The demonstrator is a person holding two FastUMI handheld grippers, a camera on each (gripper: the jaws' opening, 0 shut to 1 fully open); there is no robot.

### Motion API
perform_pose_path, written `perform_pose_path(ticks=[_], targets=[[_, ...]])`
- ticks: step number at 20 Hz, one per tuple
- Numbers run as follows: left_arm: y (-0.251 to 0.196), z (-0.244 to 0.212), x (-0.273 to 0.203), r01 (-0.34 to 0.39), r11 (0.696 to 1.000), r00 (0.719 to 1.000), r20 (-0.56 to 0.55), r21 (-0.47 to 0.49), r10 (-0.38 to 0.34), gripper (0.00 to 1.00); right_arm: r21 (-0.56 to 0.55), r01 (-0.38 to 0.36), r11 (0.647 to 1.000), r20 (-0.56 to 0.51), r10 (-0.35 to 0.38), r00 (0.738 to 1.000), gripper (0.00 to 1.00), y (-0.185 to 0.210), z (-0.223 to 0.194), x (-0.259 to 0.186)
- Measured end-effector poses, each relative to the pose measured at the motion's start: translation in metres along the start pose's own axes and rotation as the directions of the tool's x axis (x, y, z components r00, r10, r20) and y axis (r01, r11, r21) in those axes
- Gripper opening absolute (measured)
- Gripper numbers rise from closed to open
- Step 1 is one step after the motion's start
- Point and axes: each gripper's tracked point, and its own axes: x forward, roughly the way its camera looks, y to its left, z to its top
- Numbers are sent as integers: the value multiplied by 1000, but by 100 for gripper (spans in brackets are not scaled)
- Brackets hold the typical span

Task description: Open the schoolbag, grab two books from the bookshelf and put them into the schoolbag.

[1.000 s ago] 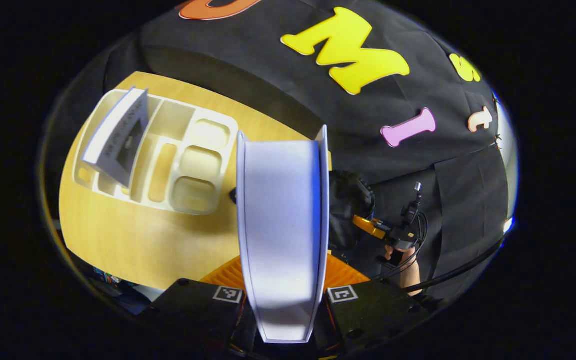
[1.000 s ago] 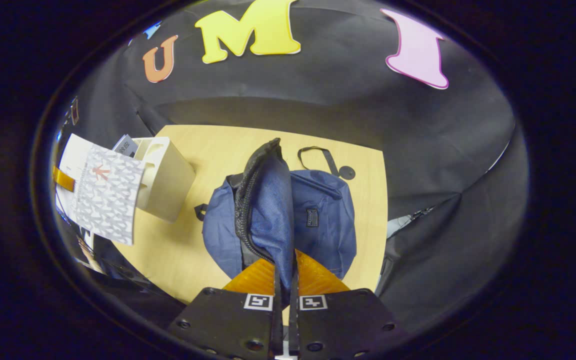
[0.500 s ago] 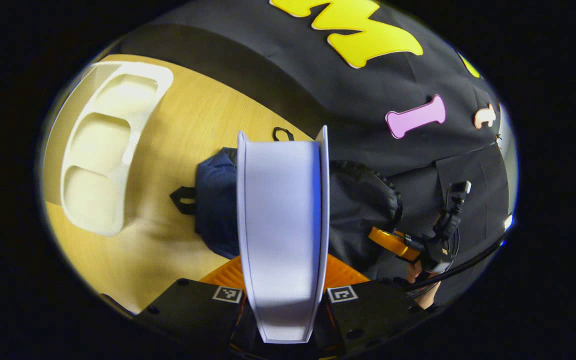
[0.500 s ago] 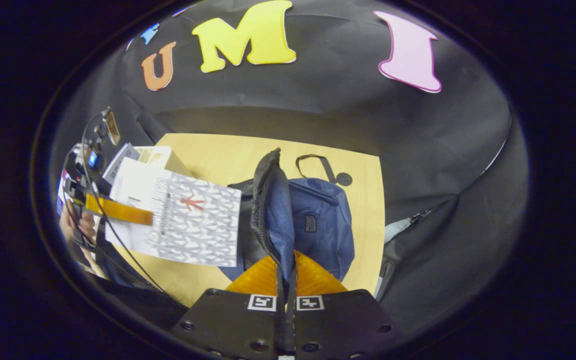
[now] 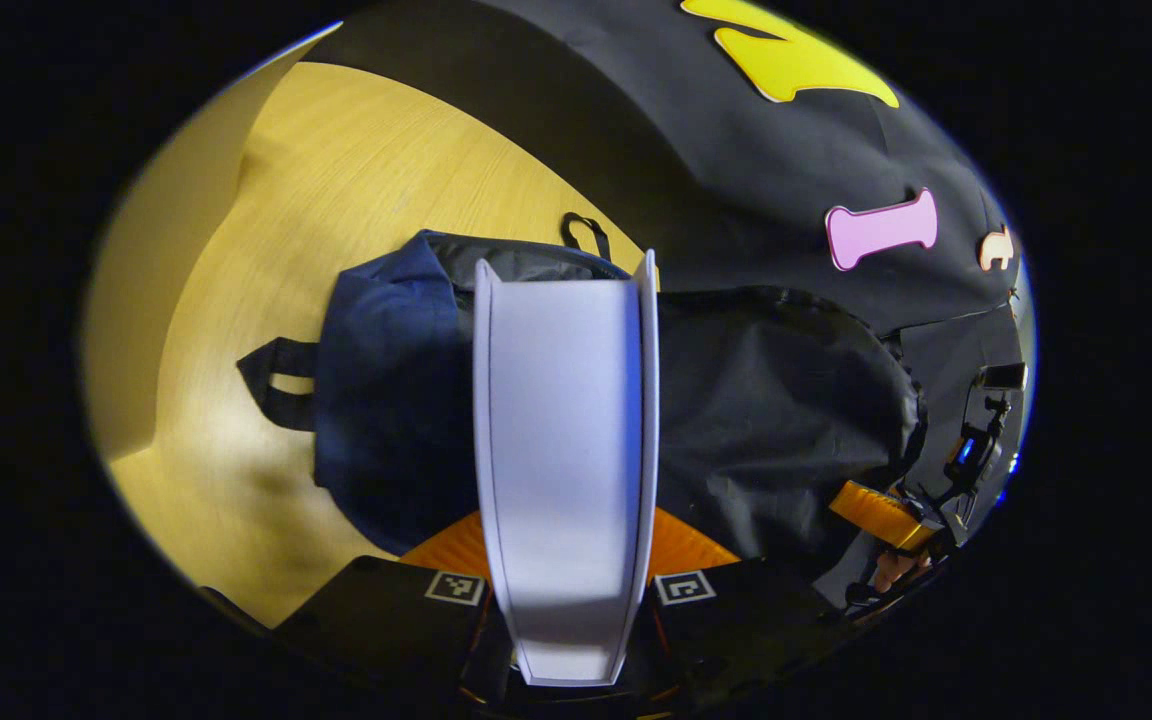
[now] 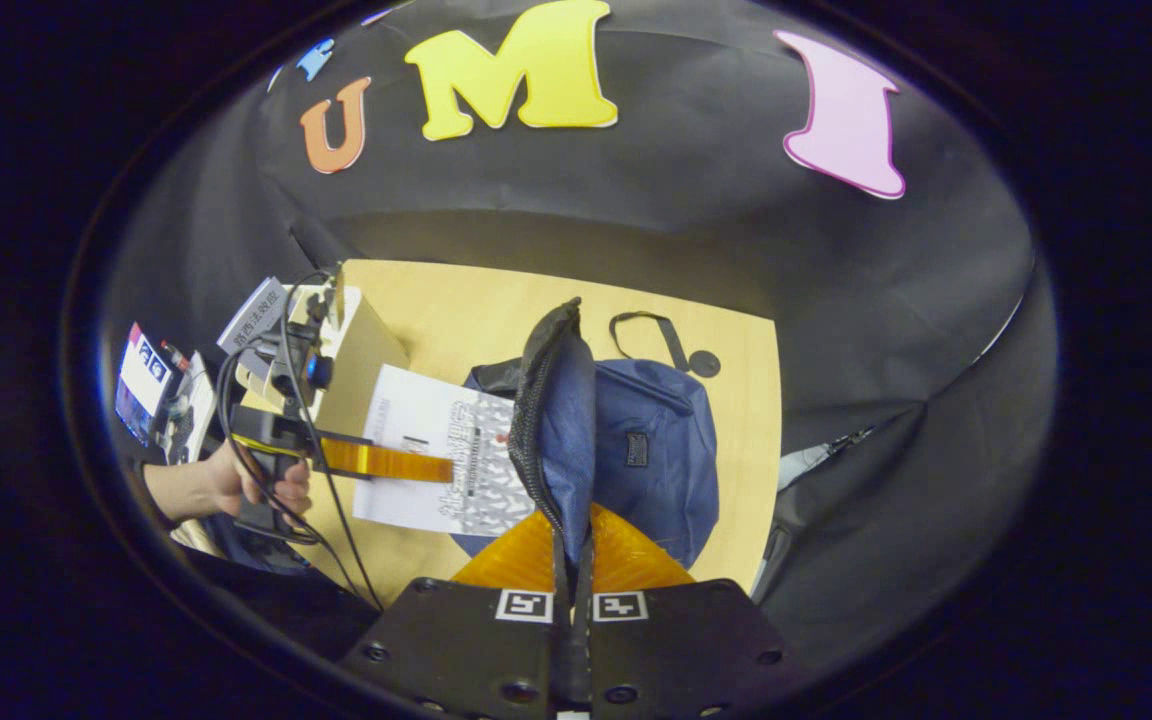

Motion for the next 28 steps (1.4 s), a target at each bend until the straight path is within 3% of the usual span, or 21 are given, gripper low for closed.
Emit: perform_pose_path(ticks=[1, 9, 13, 14, 15, 16, 18, 19, 21, 22, 26, 28], targets=[[-4, 1, 4, 19, 1000, 1000, 1, -7, -19, 47, -3, -1, 1000, 3, 1, 1000, 3, 2, 1, -2], [-21, 1, 69, 149, 988, 989, -13, -25, -150, 47, -12, -8, 1000, 25, 9, 1000, 0, 20, 19, -8], [-27, -5, 101, 206, 974, 977, -38, -90, -210, 47, -10, -7, 1000, 23, 7, 1000, 0, 26, 22, -9], [-28, -7, 104, 211, 973, 975, -47, -98, -216, 55, -8, -5, 1000, 20, 5, 1000, 0, 26, 22, -8], [-28, -8, 105, 204, 974, 976, -54, -100, -210, 49, -4, -2, 1000, 18, 2, 1000, 0, 26, 22, -8], [-24, -7, 110, 167, 982, 983, -65, -88, -173, 58, -2, 0, 1000, 14, 0, 1000, 0, 25, 23, -7], [-5, -12, 114, 79, 996, 993, -89, -51, -83, 55, 8, 4, 1000, 3, -4, 1000, 0, 24, 21, -4], [3, -11, 111, 44, 998, 993, -103, -42, -48, 87, 11, 3, 1000, 0, -3, 1000, 0, 25, 18, -4], [16, -10, 107, -48, 999, 990, -131, -19, 45, 78, 12, 9, 1000, 0, -9, 1000, 0, 25, 19, -1], [19, -7, 103, -77, 997, 988, -131, -2, 76, 99, 14, 11, 1000, -1, -11, 1000, 0, 24, 19, -1], [23, -2, 83, -176, 981, 974, -127, 87, 186, 100, 12, 14, 1000, 2, -14, 1000, 0, 28, 19, 0], [26, -5, 73, -222, 972, 959, -163, 71, 231, 100, 10, 10, 1000, 2, -10, 1000, 0, 29, 18, 1]])
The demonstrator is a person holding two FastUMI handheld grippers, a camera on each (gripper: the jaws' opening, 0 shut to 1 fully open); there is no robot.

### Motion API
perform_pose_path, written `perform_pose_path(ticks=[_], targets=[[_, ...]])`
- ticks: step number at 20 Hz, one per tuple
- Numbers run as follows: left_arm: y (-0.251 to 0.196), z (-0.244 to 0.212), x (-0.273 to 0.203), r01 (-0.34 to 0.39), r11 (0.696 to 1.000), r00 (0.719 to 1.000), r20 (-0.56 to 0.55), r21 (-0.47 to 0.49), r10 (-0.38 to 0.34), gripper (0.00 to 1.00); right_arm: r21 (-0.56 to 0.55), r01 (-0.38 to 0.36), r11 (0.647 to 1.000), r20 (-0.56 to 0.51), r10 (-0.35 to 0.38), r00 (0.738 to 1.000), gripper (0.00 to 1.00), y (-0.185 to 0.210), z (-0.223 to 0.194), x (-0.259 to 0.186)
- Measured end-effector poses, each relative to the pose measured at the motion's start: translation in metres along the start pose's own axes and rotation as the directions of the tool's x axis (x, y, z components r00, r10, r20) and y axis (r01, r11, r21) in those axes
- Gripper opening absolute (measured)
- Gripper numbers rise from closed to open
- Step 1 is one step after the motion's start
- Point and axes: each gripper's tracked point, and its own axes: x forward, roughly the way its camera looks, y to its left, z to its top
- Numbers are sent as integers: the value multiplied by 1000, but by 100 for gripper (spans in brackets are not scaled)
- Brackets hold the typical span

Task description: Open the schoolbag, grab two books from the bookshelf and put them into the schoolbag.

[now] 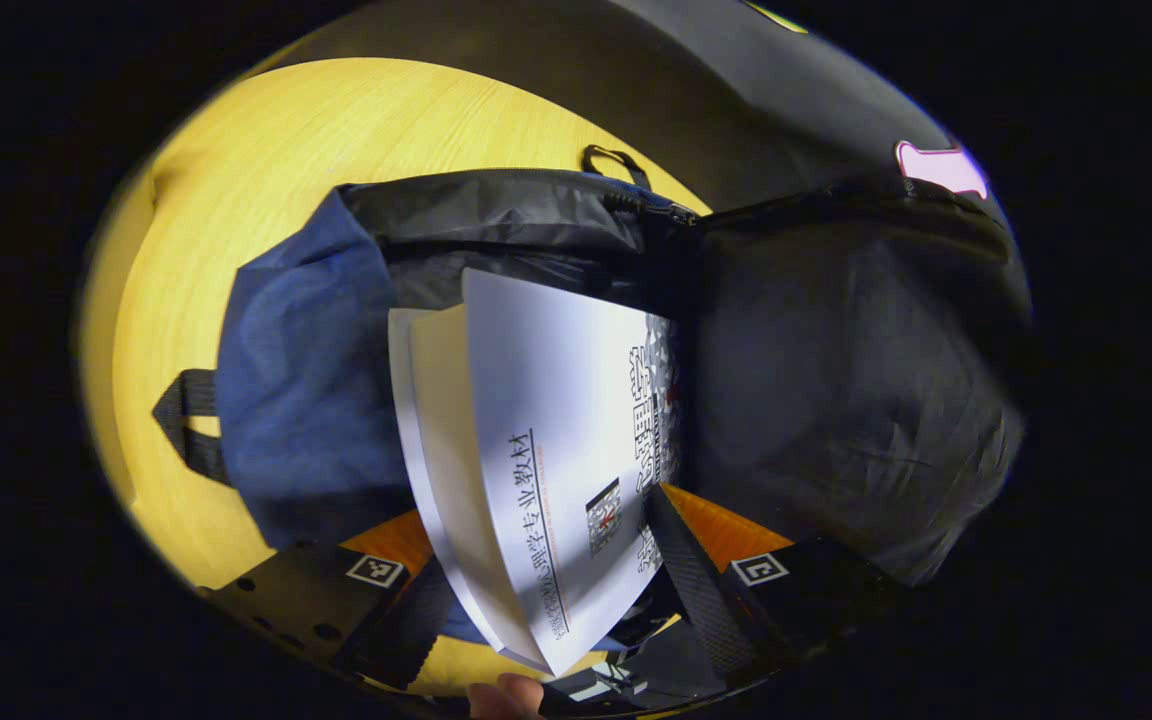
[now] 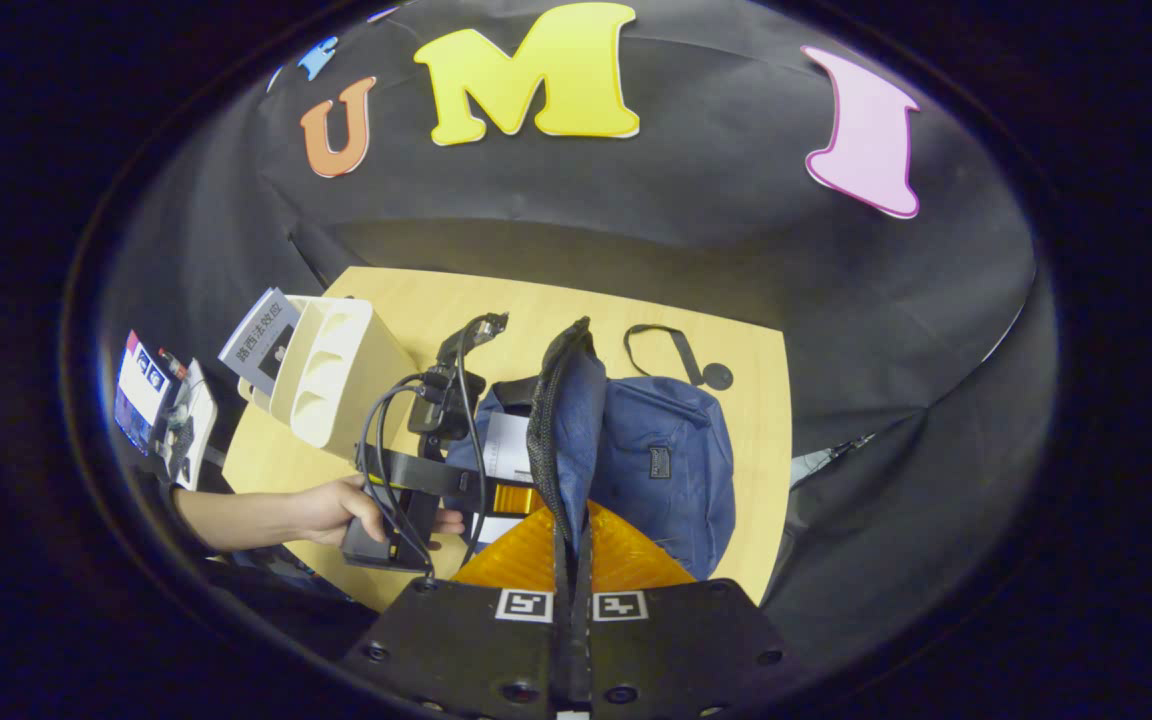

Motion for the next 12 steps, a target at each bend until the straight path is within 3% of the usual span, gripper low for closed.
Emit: perform_pose_path(ticks=[4, 7, 8, 10, 12], targets=[[1, -12, -11, -61, 992, 995, -82, -110, 52, 100, -16, 3, 1000, 1, -3, 1000, 0, 4, -3, 0], [-12, -25, -12, -73, 960, 985, -169, -271, 27, 100, -9, 1, 1000, 2, -1, 1000, 0, 4, -7, -3], [-17, -23, -16, -75, 959, 986, -163, -273, 31, 100, -4, 0, 1000, 3, 0, 1000, 0, 3, -8, -3], [-19, -5, -27, -54, 983, 996, -80, -174, 40, 100, 8, -5, 1000, 4, 5, 1000, 0, 1, -10, -2], [-7, 7, -40, -100, 992, 995, -19, -76, 99, 100, 18, -11, 1000, 4, 11, 1000, 0, 2, -11, -1]])
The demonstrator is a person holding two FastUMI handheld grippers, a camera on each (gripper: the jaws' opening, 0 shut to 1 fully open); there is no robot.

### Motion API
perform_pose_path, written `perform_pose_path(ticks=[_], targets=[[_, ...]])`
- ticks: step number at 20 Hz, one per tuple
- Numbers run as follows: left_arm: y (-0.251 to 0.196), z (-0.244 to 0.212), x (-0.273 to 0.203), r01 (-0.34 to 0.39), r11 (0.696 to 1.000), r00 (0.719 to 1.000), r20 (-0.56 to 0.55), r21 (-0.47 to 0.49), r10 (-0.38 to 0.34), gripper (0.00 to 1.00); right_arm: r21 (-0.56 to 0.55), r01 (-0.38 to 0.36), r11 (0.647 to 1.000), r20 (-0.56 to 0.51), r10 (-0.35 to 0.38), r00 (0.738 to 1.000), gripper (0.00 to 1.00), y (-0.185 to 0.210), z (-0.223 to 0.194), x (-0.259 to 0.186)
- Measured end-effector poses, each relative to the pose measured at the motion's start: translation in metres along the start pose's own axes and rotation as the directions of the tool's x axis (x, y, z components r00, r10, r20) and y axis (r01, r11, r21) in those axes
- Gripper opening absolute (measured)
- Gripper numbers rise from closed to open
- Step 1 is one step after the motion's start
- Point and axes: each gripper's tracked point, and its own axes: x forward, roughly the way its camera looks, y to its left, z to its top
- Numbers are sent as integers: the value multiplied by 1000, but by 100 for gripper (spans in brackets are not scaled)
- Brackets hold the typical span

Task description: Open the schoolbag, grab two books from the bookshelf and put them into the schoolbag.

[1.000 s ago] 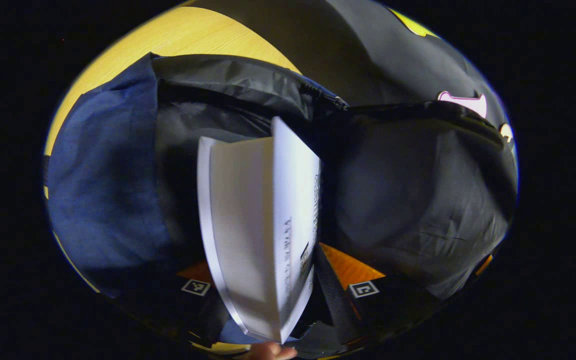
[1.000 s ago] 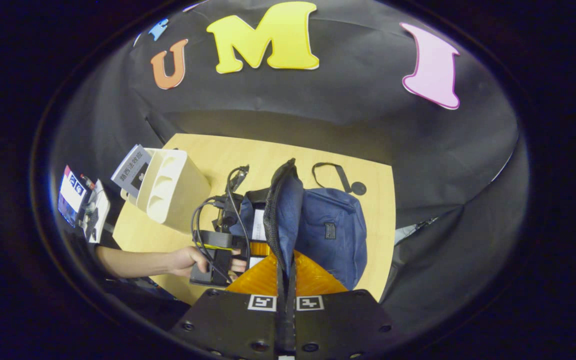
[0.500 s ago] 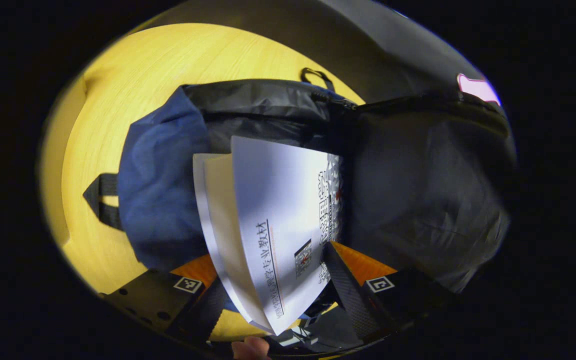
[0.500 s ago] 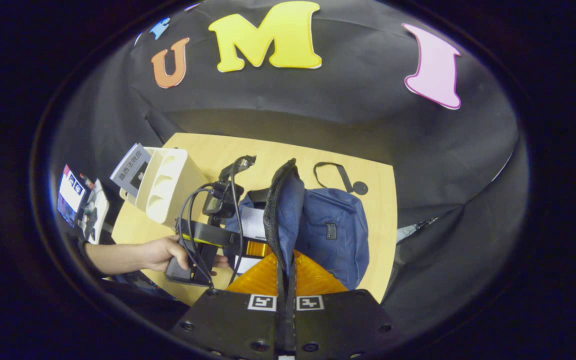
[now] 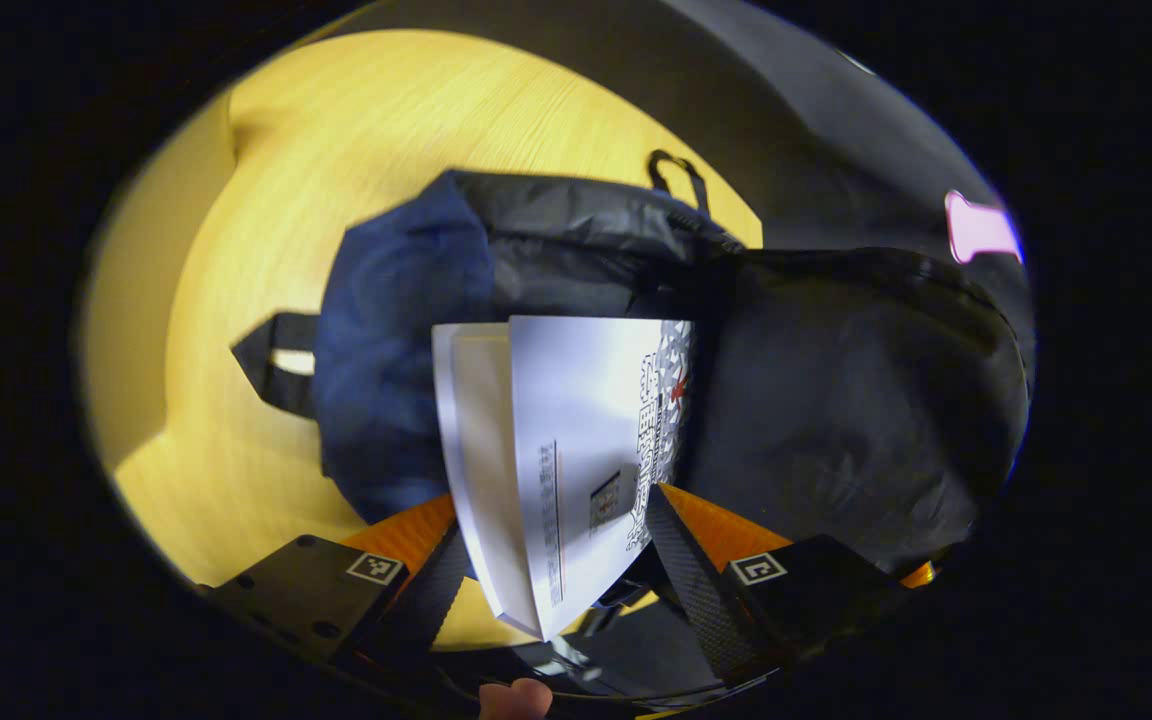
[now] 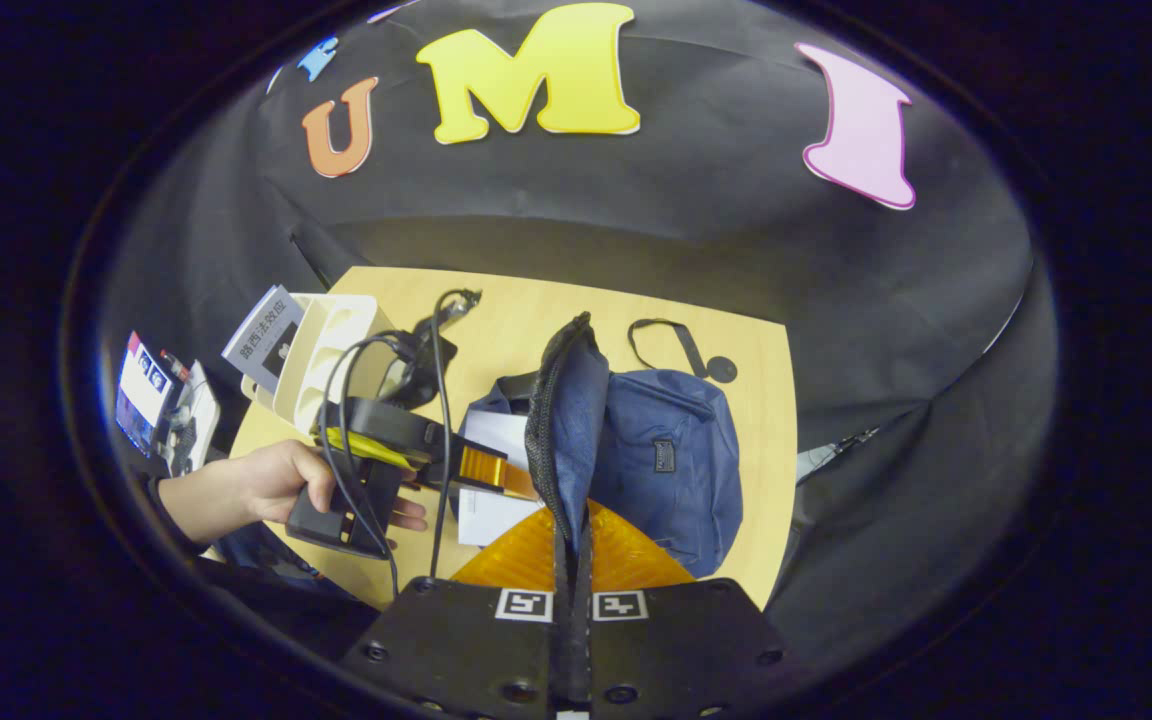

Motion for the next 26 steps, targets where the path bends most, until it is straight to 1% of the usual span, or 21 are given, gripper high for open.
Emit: perform_pose_path(ticks=[2, 7, 9, 10, 11, 12, 14, 16, 17, 18, 19, 20, 21, 22, 23, 24, 25, 26], targets=[[7, 4, -12, -30, 998, 999, 44, 52, 28, 100, 1, -1, 1000, 4, 1, 1000, 0, -2, -2, 0], [20, 6, -35, -91, 992, 993, 76, 82, 85, 99, 0, -4, 1000, 5, 4, 1000, 0, -2, -3, 1], [18, 2, -54, -81, 991, 993, 95, 107, 71, 99, 0, -5, 1000, 6, 5, 1000, 0, -1, -4, 1], [13, 1, -66, -74, 987, 991, 121, 142, 57, 99, 0, -6, 1000, 7, 6, 1000, 0, 1, -3, 1], [6, -1, -80, -68, 980, 988, 151, 187, 40, 100, 0, -7, 1000, 6, 7, 1000, 3, 1, -5, 1], [2, -2, -96, -71, 970, 982, 185, 231, 28, 99, -2, -6, 1000, 6, 6, 1000, 0, 2, -5, 1], [3, -3, -132, -104, 944, 969, 246, 313, 25, 99, -7, -3, 1000, 6, 3, 1000, 0, 5, -3, 2], [16, 5, -175, -181, 908, 947, 315, 377, 58, 99, -11, -2, 1000, 6, 2, 1000, 0, 8, -4, 3], [25, 13, -199, -234, 883, 929, 362, 406, 79, 99, -12, -2, 1000, 6, 2, 1000, 0, 9, -5, 3], [36, 24, -226, -294, 854, 905, 412, 430, 104, 99, -12, -3, 1000, 6, 3, 1000, 3, 10, -5, 3], [48, 31, -250, -344, 824, 884, 451, 449, 123, 99, -13, -3, 1000, 5, 3, 1000, 0, 12, -6, 4], [61, 38, -274, -388, 801, 864, 483, 455, 144, 98, -15, -5, 1000, 4, 5, 1000, 0, 13, -6, 6], [73, 42, -296, -423, 788, 847, 505, 448, 168, 98, -16, -3, 1000, 2, 3, 1000, 0, 12, -6, 6], [85, 45, -315, -437, 790, 839, 510, 430, 187, 98, -15, -4, 1000, 0, 4, 1000, 3, 13, -6, 7], [96, 45, -332, -427, 812, 844, 497, 398, 201, 98, -17, -2, 1000, -3, 2, 1000, 0, 12, -7, 6], [104, 43, -347, -399, 845, 857, 473, 357, 205, 98, -18, 1, 1000, -5, -1, 1000, 0, 10, -8, 7], [113, 42, -361, -389, 862, 863, 456, 325, 217, 98, -19, 4, 1000, -6, -4, 1000, 0, 10, -7, 6], [130, 47, -381, -408, 861, 857, 451, 304, 247, 98, -18, 8, 1000, -7, -8, 1000, 0, 10, -6, 6]])
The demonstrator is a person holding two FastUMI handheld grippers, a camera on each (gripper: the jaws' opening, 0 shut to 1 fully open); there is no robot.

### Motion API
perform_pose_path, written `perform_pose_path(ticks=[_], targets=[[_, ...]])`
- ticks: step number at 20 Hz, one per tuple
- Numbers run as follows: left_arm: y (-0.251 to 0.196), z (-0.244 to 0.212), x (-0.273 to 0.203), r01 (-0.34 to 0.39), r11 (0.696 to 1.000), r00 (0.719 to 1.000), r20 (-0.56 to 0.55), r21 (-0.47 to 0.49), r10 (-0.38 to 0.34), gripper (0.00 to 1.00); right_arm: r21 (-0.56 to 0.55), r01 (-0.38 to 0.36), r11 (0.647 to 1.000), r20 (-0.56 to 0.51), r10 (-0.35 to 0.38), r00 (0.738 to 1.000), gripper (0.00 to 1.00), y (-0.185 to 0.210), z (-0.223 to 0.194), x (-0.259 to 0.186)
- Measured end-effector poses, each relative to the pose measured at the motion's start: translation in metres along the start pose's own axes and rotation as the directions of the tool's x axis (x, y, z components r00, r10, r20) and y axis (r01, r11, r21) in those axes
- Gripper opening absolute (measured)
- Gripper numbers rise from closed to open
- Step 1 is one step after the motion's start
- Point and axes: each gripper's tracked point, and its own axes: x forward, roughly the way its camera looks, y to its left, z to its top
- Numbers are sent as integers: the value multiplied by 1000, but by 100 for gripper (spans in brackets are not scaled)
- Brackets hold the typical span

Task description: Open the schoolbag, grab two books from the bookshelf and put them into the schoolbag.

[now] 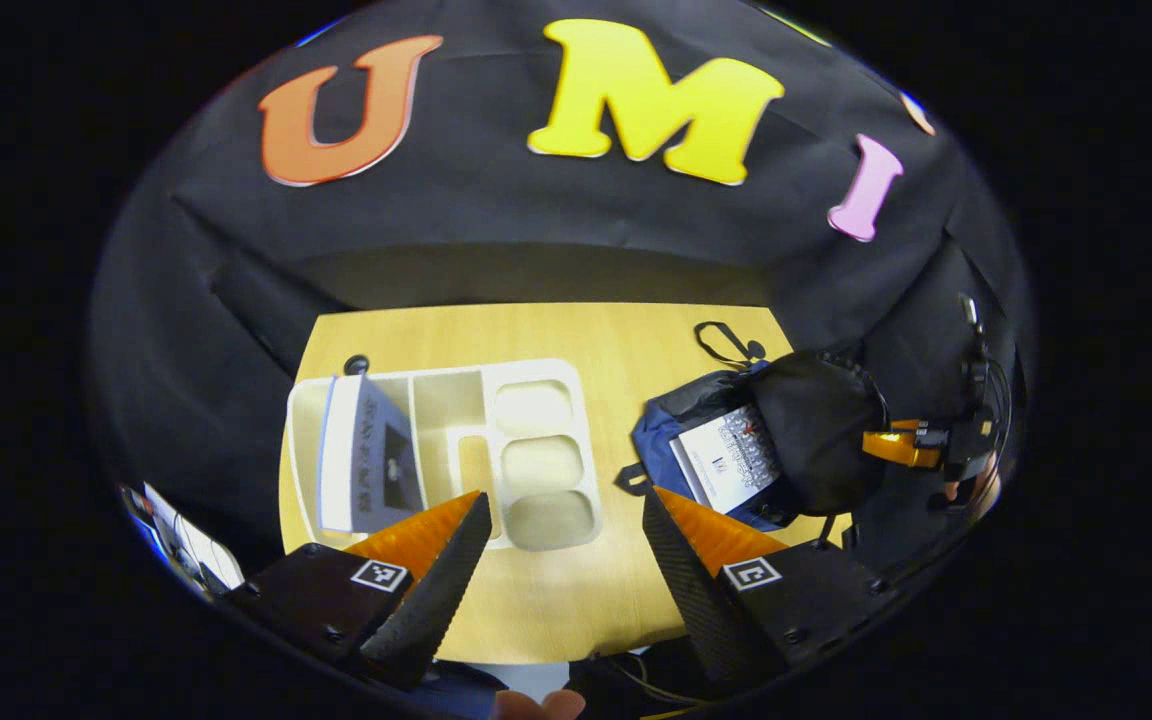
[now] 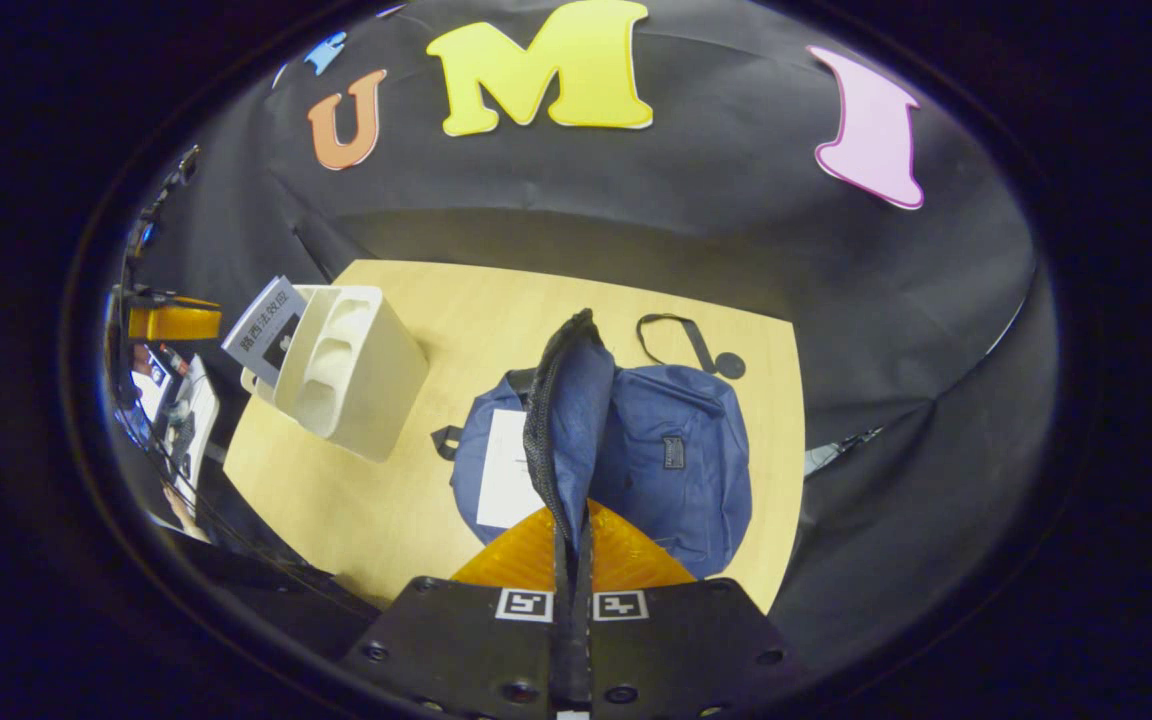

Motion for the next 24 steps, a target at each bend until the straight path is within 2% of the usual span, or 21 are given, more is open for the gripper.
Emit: perform_pose_path(ticks=[2, 3, 5, 6, 9, 12, 13, 18, 21, 22, 24], targets=[[46, 8, -18, -45, 999, 999, -28, 7, 45, 98, 0, 4, 1000, -2, -4, 1000, 3, 0, 1, 1], [59, 12, -21, -62, 998, 997, -46, 8, 62, 98, 0, 5, 1000, -4, -5, 1000, 0, 0, 0, 1], [89, 19, -26, -91, 996, 992, -83, 9, 92, 98, 1, 6, 1000, -10, -6, 1000, 0, 3, 0, 1], [102, 22, -22, -103, 995, 989, -106, 5, 103, 98, 0, 8, 1000, -14, -8, 1000, 3, 5, 0, 2], [130, 20, 0, -112, 993, 973, -207, -26, 104, 98, -14, 17, 1000, -22, -17, 1000, 0, 7, -1, 2], [134, 4, 26, -84, 991, 943, -330, -101, 47, 99, -11, 28, 1000, -31, -28, 999, 0, 7, -2, 0], [140, 2, 35, -93, 989, 935, -351, -115, 47, 98, -3, 30, 1000, -34, -30, 999, 0, 6, -3, -1], [167, 7, 61, -140, 988, 910, -400, -61, 105, 98, 26, 39, 999, -44, -38, 998, 0, 2, -10, 0], [167, -2, 77, -146, 987, 897, -431, -72, 101, 100, 46, 49, 998, -46, -47, 998, 0, -2, -14, -1], [168, -7, 82, -145, 987, 891, -443, -69, 100, 98, 52, 51, 997, -48, -49, 998, 3, -3, -14, -1], [172, -14, 89, -151, 987, 881, -460, -55, 109, 98, 59, 52, 997, -52, -49, 997, 0, -4, -16, -2]])
